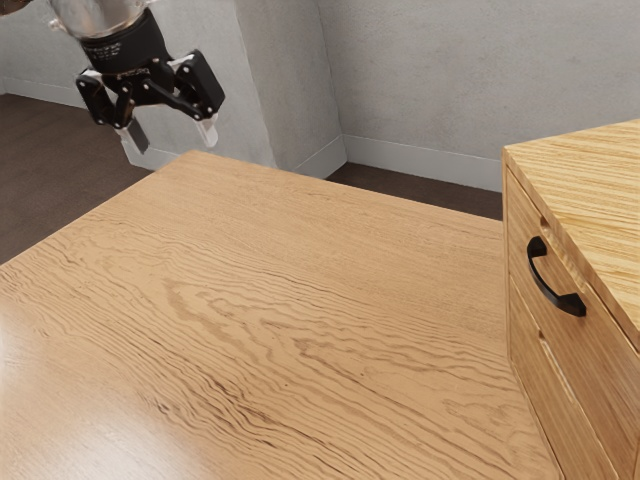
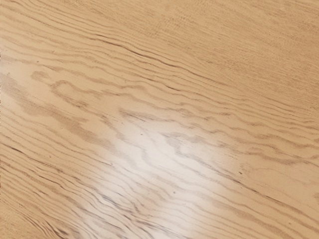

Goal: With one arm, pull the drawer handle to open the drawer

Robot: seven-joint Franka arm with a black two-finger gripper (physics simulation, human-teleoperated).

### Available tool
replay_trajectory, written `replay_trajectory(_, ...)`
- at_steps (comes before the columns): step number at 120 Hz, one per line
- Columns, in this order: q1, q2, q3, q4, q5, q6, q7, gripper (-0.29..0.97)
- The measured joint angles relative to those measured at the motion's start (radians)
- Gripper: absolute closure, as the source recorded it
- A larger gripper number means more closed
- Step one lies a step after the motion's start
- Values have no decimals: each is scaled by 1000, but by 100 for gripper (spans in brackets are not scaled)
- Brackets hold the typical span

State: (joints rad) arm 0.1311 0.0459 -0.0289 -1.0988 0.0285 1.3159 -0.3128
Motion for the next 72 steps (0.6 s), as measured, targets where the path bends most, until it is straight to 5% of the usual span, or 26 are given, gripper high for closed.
replay_trajectory(33,-113,33,-22,4,-8,-30,-11,0)
replay_trajectory(72,-74,42,-18,3,-79,-70,-116,0)
